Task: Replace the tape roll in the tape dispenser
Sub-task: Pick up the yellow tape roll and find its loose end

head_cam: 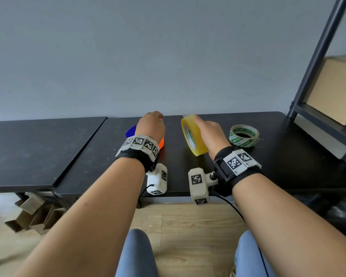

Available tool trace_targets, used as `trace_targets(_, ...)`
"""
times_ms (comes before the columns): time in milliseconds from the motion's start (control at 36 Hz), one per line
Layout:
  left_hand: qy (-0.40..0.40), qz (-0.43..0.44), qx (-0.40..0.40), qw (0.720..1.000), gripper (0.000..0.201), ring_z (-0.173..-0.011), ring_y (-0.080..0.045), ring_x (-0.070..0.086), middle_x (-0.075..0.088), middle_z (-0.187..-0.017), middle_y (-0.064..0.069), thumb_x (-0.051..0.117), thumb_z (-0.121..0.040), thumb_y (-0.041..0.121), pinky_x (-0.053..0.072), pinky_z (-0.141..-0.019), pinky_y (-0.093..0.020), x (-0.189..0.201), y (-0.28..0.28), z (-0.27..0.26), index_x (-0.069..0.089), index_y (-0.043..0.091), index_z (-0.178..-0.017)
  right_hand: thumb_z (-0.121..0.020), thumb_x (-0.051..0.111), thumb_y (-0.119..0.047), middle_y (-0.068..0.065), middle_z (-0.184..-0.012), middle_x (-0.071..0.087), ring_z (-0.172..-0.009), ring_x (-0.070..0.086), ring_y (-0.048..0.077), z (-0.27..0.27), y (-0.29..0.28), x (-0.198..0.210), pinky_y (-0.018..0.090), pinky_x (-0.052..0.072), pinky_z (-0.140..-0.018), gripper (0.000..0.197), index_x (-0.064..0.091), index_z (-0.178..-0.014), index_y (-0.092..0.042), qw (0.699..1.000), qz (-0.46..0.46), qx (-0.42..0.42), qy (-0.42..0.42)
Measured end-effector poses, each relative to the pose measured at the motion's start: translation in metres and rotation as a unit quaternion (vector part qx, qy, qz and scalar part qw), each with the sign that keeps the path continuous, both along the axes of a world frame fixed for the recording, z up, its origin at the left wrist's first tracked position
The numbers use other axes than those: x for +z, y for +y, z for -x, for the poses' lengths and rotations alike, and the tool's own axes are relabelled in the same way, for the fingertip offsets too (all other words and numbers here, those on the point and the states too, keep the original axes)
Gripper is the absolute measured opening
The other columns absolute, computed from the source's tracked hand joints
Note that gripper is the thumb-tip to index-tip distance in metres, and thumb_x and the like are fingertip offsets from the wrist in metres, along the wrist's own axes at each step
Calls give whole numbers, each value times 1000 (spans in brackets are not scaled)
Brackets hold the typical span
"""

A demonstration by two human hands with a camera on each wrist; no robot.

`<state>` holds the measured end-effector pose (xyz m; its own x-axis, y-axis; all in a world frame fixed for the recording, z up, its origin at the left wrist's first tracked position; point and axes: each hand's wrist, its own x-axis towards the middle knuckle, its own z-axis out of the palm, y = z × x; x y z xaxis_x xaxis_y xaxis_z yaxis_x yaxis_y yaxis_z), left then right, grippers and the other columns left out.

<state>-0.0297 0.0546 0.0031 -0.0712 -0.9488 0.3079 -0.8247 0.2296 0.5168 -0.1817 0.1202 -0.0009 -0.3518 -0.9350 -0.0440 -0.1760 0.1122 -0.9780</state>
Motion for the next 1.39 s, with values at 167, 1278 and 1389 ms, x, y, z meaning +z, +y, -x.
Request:
trace_targets(167, -113, -86, 17, 990, 13, -76, -28, 54, 56, -74, -4, 48, -87, 15, 45, -68, -32, -6, 3, -15, 51, 17, -75, -87, 61, -27, 10, -101, 64, -89, 61, 25, -8, -8, -1, 32, 45, -72, 26, 62, -107, -10, 1000, 2, 17, 20)
trace_targets(1278, 321, -114, 34, 940, 29, -106, -34, 67, 69, -115, -21, 51, -94, 8, 56, -91, -42, -17, -23, 3, 67, -1, -116, -91, 54, -17, 13, -85, 54, -76, 48, 21, 3, -2, 14, 29, 34, -57, 33, 62, -107, 11, 995, 60, -7, 82)
trace_targets(1389, 229, -163, 72, 957, 41, -115, -26, 62, 65, -123, -9, 48, -98, 38, 47, -92, -31, -16, -10, 2, 61, 7, -122, -91, 54, -16, 11, -88, 57, -75, 51, 20, 3, -2, 14, 27, 37, -58, 29, 64, -108, 5, 995, 60, -7, 82)
